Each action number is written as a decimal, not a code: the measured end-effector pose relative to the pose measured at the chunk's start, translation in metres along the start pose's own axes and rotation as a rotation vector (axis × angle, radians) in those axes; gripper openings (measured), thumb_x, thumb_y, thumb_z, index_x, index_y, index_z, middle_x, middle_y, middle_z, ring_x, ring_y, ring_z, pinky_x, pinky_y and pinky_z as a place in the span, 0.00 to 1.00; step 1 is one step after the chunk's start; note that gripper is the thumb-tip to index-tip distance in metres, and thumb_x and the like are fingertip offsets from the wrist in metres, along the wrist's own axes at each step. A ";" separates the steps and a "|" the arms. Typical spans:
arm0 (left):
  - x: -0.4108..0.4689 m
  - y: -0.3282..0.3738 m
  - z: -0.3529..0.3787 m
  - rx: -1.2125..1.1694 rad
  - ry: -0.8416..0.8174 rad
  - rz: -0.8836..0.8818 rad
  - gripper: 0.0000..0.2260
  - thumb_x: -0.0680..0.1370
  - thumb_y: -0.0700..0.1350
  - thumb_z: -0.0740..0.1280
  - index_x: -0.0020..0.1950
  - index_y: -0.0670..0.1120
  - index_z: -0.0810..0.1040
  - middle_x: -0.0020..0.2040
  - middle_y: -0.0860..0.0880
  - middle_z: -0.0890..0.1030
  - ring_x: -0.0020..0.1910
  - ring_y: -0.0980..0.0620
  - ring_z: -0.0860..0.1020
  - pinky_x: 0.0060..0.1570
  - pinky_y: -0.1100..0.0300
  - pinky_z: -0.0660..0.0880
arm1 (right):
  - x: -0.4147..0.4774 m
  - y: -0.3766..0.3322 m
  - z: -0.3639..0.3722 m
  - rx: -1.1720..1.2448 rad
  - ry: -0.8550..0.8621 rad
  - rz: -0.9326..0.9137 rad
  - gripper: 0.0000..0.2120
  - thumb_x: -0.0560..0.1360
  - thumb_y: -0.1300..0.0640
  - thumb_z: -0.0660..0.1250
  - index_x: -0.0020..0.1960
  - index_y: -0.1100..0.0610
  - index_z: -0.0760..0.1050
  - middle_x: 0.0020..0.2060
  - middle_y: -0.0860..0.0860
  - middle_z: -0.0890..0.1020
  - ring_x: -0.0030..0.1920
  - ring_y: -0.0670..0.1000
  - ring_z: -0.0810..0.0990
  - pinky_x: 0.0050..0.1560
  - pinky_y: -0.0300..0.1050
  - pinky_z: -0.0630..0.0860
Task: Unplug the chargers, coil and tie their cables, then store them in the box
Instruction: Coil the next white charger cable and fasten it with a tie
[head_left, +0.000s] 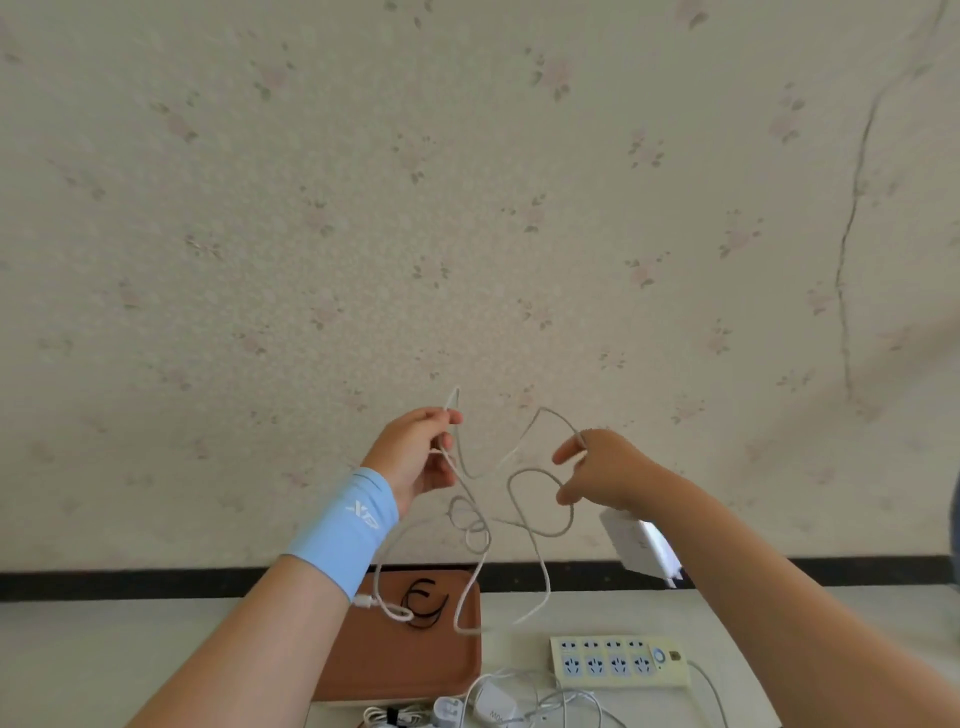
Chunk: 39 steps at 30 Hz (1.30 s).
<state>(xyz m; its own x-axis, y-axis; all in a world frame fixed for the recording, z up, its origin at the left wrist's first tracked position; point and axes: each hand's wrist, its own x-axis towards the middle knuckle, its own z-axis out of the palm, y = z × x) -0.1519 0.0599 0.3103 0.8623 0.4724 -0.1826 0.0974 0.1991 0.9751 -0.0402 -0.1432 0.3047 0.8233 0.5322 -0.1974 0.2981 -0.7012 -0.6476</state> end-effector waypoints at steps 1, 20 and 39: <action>-0.003 -0.001 0.005 0.017 -0.035 -0.010 0.09 0.83 0.42 0.59 0.49 0.43 0.78 0.31 0.49 0.72 0.27 0.51 0.70 0.25 0.61 0.74 | -0.005 -0.006 0.001 0.096 -0.032 -0.052 0.19 0.71 0.66 0.75 0.60 0.53 0.78 0.45 0.52 0.78 0.41 0.48 0.77 0.44 0.42 0.78; -0.006 -0.022 0.017 0.784 -0.254 0.194 0.12 0.74 0.42 0.74 0.56 0.54 0.81 0.53 0.54 0.82 0.51 0.53 0.82 0.56 0.56 0.79 | -0.010 -0.023 0.005 0.607 -0.051 -0.066 0.09 0.82 0.56 0.65 0.48 0.61 0.77 0.31 0.52 0.80 0.24 0.47 0.63 0.25 0.41 0.60; 0.004 -0.013 0.002 0.873 0.152 0.386 0.16 0.83 0.39 0.58 0.64 0.51 0.81 0.52 0.54 0.83 0.45 0.55 0.79 0.45 0.67 0.72 | 0.013 0.003 0.001 0.522 0.345 0.177 0.10 0.80 0.59 0.63 0.41 0.58 0.78 0.37 0.52 0.81 0.31 0.45 0.74 0.29 0.36 0.70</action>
<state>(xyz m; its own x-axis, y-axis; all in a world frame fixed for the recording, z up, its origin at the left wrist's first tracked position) -0.1490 0.0575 0.2975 0.8450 0.4894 0.2157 0.2082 -0.6725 0.7102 -0.0287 -0.1376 0.2998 0.9722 0.1858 -0.1427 -0.0590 -0.3953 -0.9166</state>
